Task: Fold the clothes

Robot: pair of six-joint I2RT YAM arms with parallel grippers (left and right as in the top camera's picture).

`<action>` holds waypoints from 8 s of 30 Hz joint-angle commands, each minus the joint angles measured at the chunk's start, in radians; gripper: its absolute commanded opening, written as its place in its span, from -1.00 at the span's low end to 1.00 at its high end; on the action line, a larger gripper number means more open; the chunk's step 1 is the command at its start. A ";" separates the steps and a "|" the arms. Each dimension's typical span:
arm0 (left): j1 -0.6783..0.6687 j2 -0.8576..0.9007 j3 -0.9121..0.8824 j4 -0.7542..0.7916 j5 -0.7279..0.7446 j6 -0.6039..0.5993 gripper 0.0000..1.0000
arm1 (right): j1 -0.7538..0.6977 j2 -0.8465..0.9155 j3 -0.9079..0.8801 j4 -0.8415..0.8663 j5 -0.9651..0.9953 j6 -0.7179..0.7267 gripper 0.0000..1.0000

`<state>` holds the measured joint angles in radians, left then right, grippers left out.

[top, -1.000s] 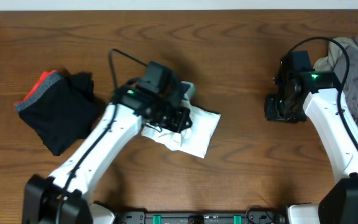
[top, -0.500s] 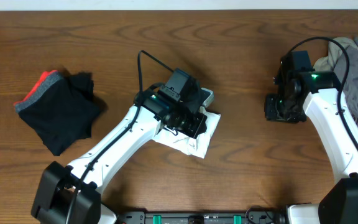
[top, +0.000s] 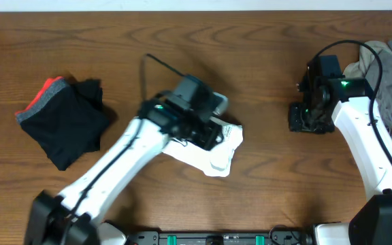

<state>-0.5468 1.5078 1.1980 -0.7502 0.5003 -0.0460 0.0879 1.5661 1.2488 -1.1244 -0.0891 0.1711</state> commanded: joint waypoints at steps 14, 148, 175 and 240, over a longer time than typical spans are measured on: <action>0.197 -0.013 -0.025 -0.170 -0.109 0.006 -0.16 | 0.179 0.053 0.010 0.168 -0.650 -0.246 -0.39; 0.184 0.458 -0.082 0.121 -0.266 -0.159 -0.63 | 0.155 0.487 0.035 0.353 -0.177 -0.114 -0.32; 0.179 0.097 -0.081 0.396 -0.336 -0.024 0.40 | 0.160 0.253 0.093 0.233 -0.208 -0.150 -0.33; 0.315 0.303 -0.077 0.306 0.105 0.121 0.96 | 0.299 0.282 -0.149 0.374 -0.057 -0.074 -0.06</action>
<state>-0.2325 1.7718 1.1187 -0.4564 0.5220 0.0566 0.3832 1.8442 1.1072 -0.7475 -0.1555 0.0727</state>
